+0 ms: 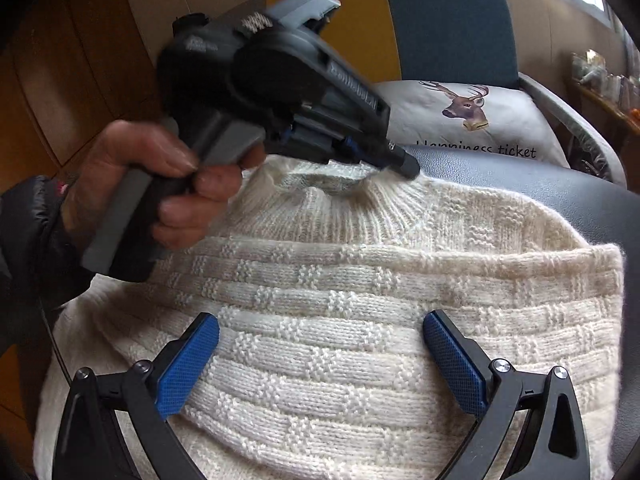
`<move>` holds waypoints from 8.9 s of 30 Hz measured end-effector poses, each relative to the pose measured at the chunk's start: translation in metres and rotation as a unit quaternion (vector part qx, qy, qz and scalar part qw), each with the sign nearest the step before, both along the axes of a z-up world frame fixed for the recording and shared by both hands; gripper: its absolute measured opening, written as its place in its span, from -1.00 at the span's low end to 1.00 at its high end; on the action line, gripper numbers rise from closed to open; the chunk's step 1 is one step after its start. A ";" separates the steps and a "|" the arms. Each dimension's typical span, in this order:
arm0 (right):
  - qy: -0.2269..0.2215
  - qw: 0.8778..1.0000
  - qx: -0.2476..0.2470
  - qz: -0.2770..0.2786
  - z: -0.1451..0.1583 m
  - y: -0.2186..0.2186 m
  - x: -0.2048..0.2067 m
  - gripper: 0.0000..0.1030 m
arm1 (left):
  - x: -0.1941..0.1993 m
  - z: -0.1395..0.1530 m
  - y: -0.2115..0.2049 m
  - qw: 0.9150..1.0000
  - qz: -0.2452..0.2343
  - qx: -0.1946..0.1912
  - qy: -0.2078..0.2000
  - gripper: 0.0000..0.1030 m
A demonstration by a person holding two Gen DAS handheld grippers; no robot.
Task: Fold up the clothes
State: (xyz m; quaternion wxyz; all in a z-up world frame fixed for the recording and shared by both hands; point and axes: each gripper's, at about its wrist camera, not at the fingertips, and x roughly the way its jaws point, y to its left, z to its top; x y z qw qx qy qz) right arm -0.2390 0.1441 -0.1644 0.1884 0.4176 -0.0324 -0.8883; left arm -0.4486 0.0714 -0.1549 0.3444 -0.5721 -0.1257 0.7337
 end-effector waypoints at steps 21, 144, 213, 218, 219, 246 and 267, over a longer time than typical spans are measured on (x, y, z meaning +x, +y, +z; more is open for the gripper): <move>-0.179 0.911 -0.363 0.076 0.039 0.005 -0.118 0.99 | 0.149 0.038 -0.166 0.973 0.198 -0.056 0.105 -0.70; -0.187 0.883 -0.430 0.007 0.010 -0.047 0.023 1.00 | 0.241 -0.005 -0.223 0.902 0.338 0.265 -0.048 -0.86; -0.088 0.887 -0.372 -0.260 -0.016 0.102 0.002 0.11 | 0.288 -0.040 -0.296 0.842 0.481 0.236 -0.055 -0.68; -0.089 0.951 -0.200 -0.219 0.009 0.076 -0.010 -0.81 | 0.276 -0.033 -0.292 0.843 0.490 0.217 -0.043 -0.69; -0.076 0.964 -0.154 -0.203 0.019 0.068 -0.011 -0.81 | 0.273 -0.026 -0.289 0.852 0.482 0.204 -0.028 -0.79; -0.085 0.900 -0.347 -0.249 -0.008 0.149 0.029 -0.03 | 0.294 -0.049 -0.281 0.833 0.457 0.301 -0.084 -0.52; -0.064 0.954 -0.162 -0.244 0.007 0.138 0.046 -0.80 | 0.299 -0.051 -0.306 0.868 0.475 0.136 -0.044 -0.88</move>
